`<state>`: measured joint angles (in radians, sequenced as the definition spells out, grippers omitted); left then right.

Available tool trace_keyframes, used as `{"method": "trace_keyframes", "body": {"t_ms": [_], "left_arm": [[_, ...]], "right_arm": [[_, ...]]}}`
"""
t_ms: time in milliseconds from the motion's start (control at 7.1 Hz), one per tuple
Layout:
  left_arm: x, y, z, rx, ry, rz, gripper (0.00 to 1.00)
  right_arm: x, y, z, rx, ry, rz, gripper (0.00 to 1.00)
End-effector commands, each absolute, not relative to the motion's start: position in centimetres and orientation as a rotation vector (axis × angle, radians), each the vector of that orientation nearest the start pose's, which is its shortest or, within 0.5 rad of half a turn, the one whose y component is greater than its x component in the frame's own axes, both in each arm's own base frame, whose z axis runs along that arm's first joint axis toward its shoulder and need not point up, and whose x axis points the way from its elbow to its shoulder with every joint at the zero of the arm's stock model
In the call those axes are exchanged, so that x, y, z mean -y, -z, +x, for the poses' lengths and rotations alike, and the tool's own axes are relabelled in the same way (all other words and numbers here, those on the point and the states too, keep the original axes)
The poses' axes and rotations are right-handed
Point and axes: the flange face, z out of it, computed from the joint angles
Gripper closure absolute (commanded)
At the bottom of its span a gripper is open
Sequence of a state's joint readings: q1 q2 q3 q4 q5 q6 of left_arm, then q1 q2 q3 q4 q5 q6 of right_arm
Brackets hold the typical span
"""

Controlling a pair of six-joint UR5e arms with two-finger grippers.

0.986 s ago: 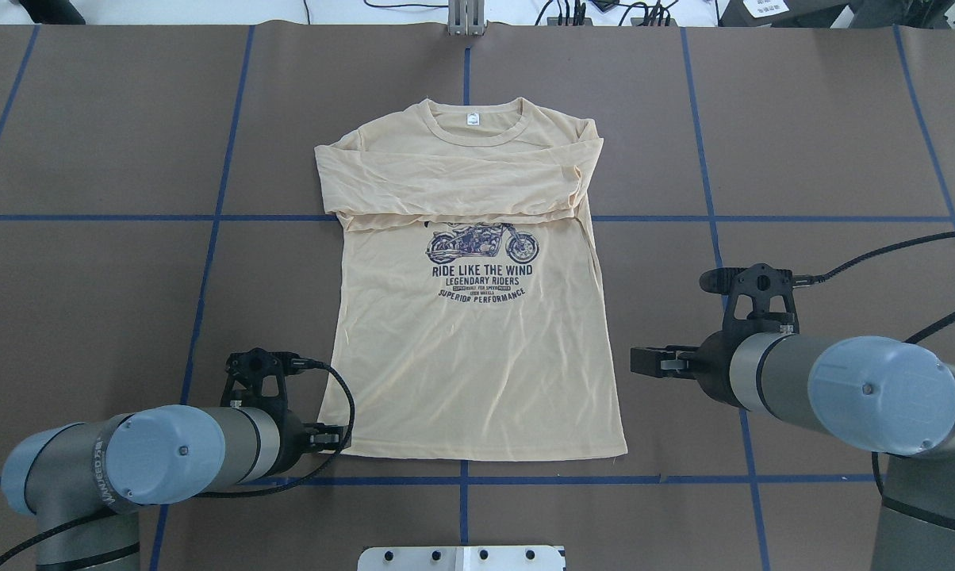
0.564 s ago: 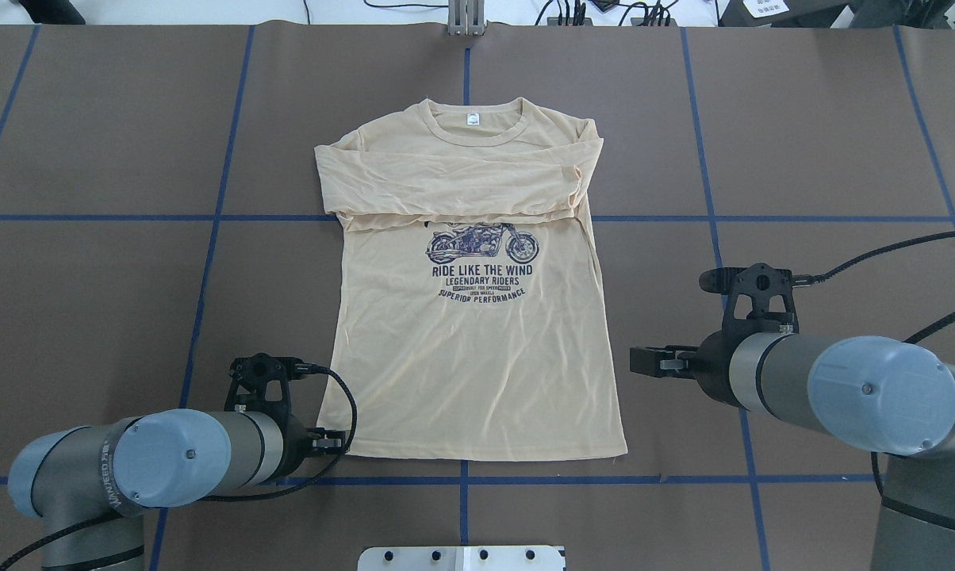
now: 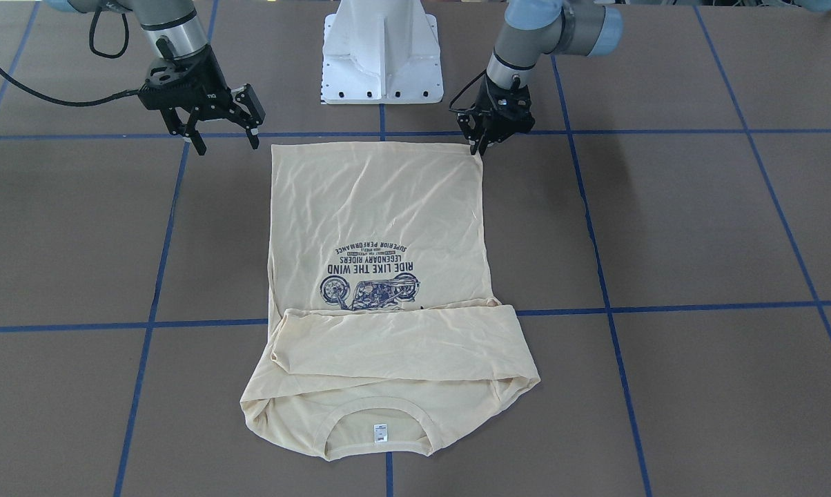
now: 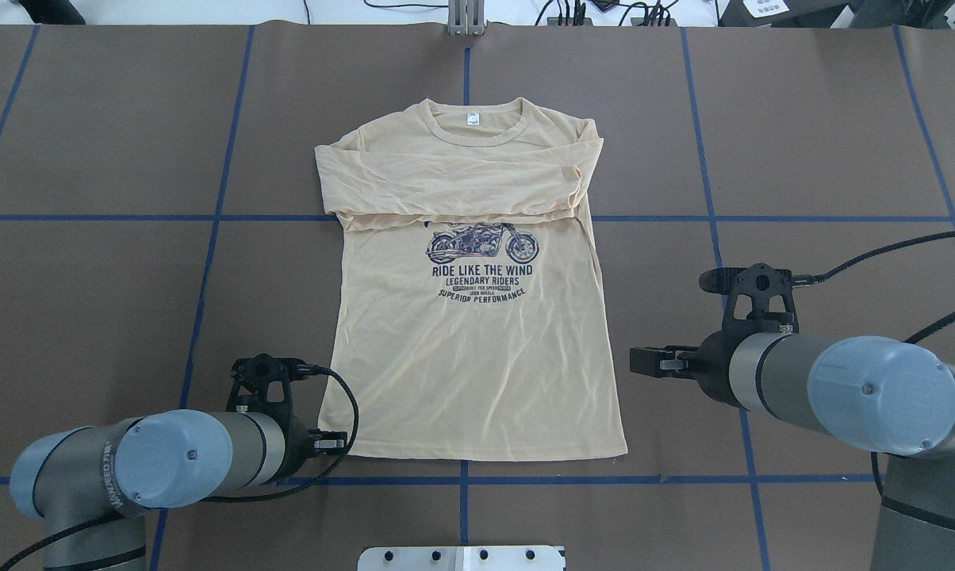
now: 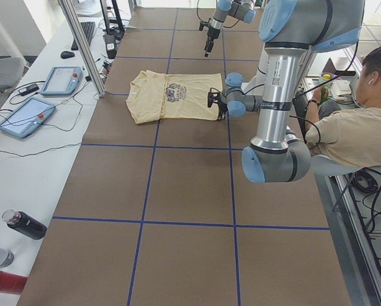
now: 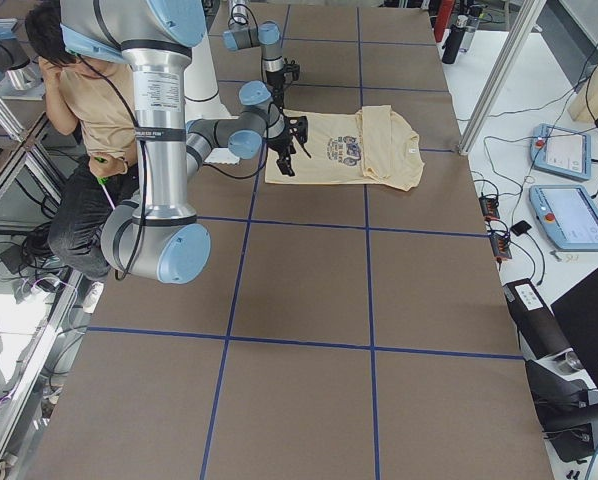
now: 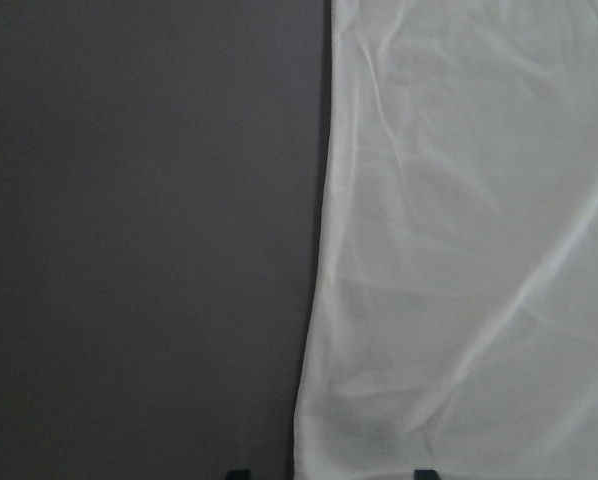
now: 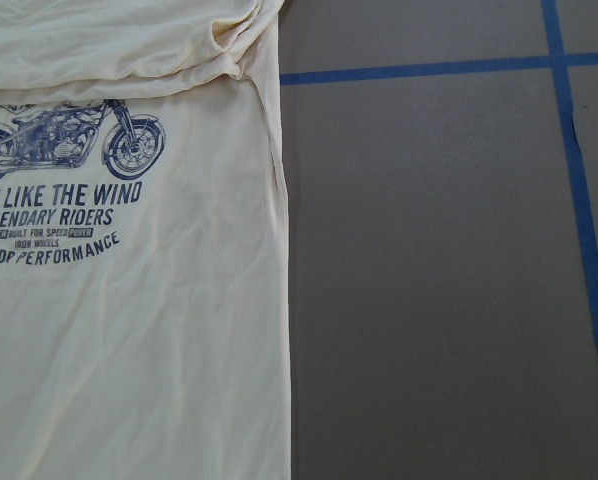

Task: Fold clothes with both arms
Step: 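Move both grippers down to the hem corners nearest the robot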

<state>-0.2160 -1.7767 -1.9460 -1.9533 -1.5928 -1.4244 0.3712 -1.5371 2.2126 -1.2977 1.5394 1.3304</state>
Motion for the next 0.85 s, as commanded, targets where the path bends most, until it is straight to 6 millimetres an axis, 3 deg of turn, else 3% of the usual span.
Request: {"method": "trace_keyframes", "body": {"t_ms": [0,141,564,704], "left_arm": [[24.7,-33.5,51.0,-0.958,0.057,0.16,1.0],[24.6,-32.7,50.6,-0.974,0.056,0.159,1.0],[24.6,-32.3,50.5,-0.982,0.055,0.159,1.0],[24.6,-32.1,50.4,-0.986,0.056,0.159,1.0]], "right_arm": [[29.2,-32.0,-38.0,0.895,-0.133,0.311,0.0],[28.5,-32.1,-38.8,0.891,-0.128,0.32,0.0],[24.4,-33.8,-44.6,0.851,-0.165,0.352,0.02],[23.2,-34.8,-46.3,0.83,-0.167,0.369,0.11]]}}
